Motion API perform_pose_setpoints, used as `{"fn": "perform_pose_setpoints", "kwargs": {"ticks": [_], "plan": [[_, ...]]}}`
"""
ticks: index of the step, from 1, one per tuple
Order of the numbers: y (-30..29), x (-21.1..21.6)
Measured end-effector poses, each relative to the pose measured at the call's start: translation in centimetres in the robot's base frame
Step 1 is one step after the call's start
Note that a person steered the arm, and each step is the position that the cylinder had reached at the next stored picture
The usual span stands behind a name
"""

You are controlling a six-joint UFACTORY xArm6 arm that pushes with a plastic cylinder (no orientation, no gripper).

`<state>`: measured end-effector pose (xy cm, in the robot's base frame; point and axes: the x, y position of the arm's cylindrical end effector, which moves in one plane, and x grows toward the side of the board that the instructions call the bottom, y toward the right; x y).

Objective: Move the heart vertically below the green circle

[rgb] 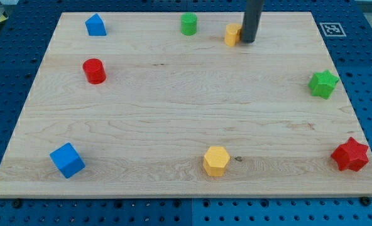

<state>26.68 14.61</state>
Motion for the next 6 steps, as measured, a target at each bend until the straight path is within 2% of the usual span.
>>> {"fn": "perform_pose_setpoints", "kwargs": {"ticks": [1, 2, 4, 5, 6], "plan": [[0.8, -2.3], [-1.2, -1.5], [-8.1, 11.6], [-6.5, 9.9], [0.4, 5.6]]}}
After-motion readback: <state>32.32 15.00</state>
